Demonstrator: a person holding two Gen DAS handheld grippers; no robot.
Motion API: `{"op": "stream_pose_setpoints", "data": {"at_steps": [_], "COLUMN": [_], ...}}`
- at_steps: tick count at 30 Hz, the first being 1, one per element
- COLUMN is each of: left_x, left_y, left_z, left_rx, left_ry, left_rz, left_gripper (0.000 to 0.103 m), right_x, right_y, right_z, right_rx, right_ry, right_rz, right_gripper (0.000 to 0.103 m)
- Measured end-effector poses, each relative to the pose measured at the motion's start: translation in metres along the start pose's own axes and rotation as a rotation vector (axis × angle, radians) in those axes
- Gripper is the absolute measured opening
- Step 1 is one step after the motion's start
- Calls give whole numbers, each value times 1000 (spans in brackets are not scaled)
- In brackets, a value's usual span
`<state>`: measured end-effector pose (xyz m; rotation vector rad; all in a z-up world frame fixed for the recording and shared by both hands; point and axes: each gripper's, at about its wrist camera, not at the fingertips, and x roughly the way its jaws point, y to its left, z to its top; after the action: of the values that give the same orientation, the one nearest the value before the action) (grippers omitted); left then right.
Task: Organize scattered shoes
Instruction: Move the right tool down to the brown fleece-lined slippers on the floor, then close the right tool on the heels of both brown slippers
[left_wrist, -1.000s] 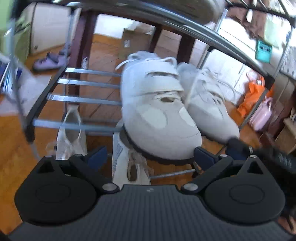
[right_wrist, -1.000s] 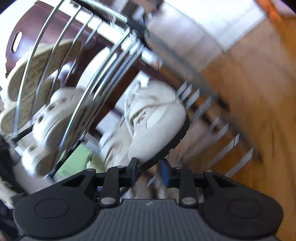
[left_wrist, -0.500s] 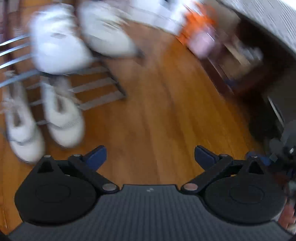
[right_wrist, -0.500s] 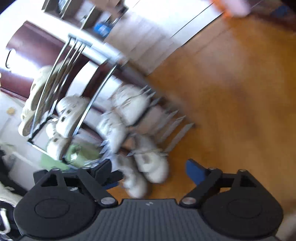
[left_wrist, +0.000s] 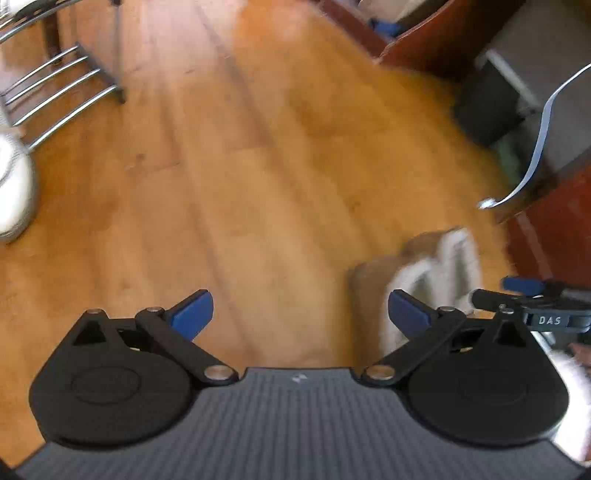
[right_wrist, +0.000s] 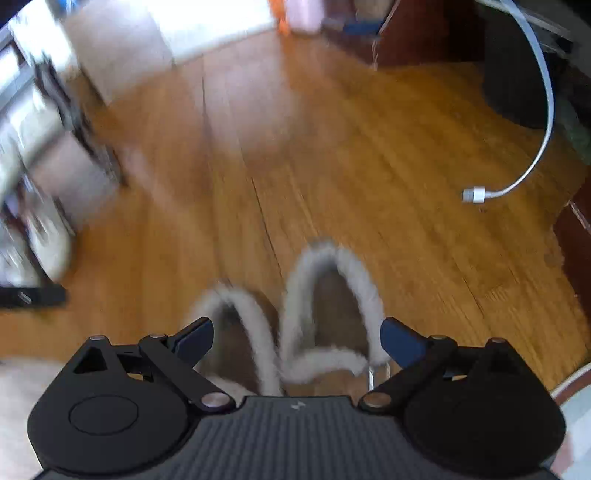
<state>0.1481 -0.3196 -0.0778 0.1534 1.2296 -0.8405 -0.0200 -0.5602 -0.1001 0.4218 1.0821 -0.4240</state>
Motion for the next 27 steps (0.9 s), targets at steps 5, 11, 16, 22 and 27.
{"op": "stream_pose_setpoints", "data": {"at_steps": [5,11,16,22,27], "left_x": [5,13,-6,-49,-86], "left_y": [58,103,130,155,168], "left_z": [-17,-34,-36,-36,-41], "left_rx": [-170,-314,-418,-461,-476], "left_ry": [36,77,4,-129,-276], "left_rz": [18,24,76,160,283], "left_gripper": [103,103,103,103,103], "right_x": [56,110,100,85,70], "right_y": [-1,23,36,93,177], "right_z": [13,22,53,112,158], "right_rx": [11,-113,-73,-130,-318], "right_ry": [83,29,-93,-199,-205], "right_rz": [24,-17,129,360,417], "right_gripper": [99,94,21,21,21]}}
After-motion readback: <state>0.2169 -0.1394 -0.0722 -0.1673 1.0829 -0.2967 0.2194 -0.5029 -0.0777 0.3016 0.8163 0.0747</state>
